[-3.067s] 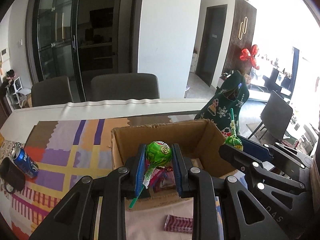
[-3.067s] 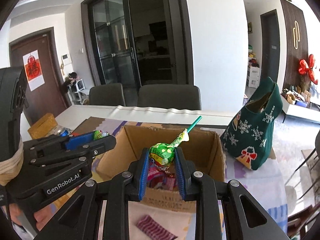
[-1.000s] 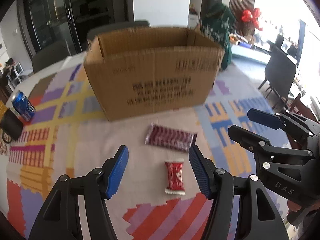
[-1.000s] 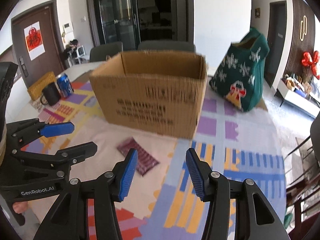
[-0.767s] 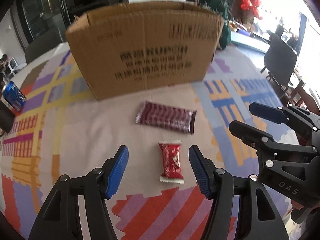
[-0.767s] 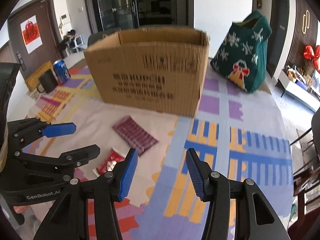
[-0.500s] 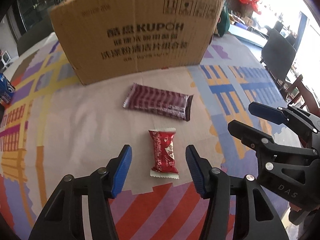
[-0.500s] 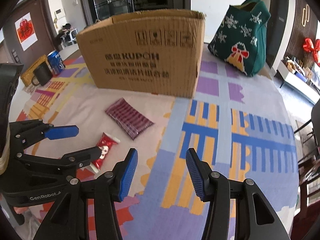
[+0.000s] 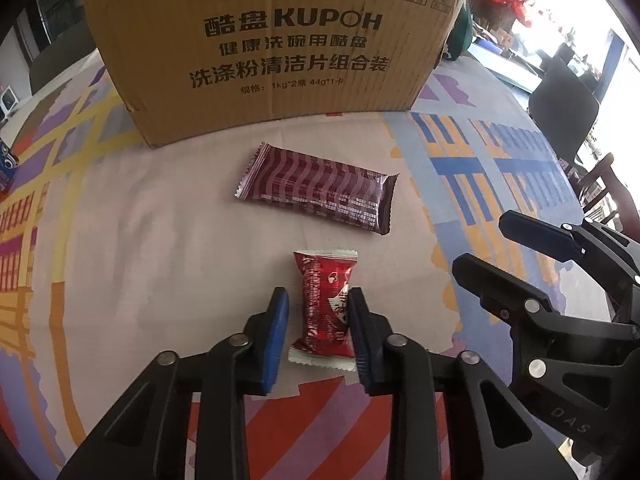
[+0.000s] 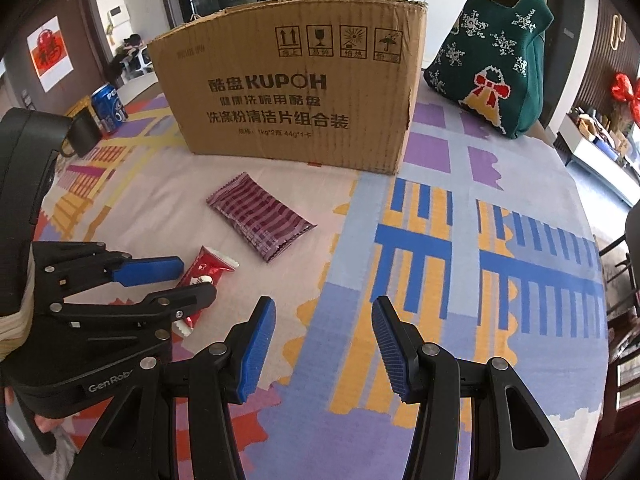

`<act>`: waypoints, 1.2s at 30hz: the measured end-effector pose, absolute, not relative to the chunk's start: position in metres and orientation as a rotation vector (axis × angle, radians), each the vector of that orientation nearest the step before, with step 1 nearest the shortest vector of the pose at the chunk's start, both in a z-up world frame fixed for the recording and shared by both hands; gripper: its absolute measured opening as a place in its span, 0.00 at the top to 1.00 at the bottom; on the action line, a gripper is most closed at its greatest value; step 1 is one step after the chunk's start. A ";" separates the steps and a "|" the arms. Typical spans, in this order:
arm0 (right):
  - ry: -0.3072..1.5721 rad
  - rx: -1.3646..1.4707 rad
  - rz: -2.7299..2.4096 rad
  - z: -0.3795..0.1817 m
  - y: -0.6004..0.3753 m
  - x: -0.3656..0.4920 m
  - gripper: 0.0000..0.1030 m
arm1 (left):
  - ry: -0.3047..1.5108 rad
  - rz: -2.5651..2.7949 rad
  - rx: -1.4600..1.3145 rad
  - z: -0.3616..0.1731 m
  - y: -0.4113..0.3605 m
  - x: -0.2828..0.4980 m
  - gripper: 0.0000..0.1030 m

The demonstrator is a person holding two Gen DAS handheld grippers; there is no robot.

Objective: Organize snacks
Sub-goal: 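Grasp the red candy packet with the left tool while the right tool grasps the striped chocolate bar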

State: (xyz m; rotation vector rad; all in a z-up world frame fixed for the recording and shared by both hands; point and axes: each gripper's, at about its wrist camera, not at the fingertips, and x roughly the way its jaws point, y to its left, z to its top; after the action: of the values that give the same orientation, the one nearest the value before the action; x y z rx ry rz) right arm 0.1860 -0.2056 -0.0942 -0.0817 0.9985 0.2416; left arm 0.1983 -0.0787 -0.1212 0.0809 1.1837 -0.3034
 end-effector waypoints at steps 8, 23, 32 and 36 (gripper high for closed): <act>1.007 -0.108 0.256 -0.095 -0.198 0.192 0.50 | 1.182 -0.305 0.040 -0.120 -0.067 0.201 0.78; 0.987 -0.265 0.397 -0.088 -0.156 0.223 0.50 | 1.145 -0.267 -0.031 -0.105 -0.033 0.206 0.84; 0.991 -0.283 0.412 -0.091 -0.152 0.227 0.50 | 1.172 -0.250 -0.017 -0.120 -0.039 0.212 0.78; 0.995 -0.285 0.405 -0.092 -0.154 0.230 0.50 | 1.174 -0.251 -0.023 -0.122 -0.039 0.213 0.78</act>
State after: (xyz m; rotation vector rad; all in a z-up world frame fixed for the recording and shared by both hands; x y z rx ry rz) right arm 0.2296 -0.1538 -0.0923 -0.2849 0.9952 0.4046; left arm 0.2132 -0.0390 -0.1221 -0.0230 1.1739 -0.2511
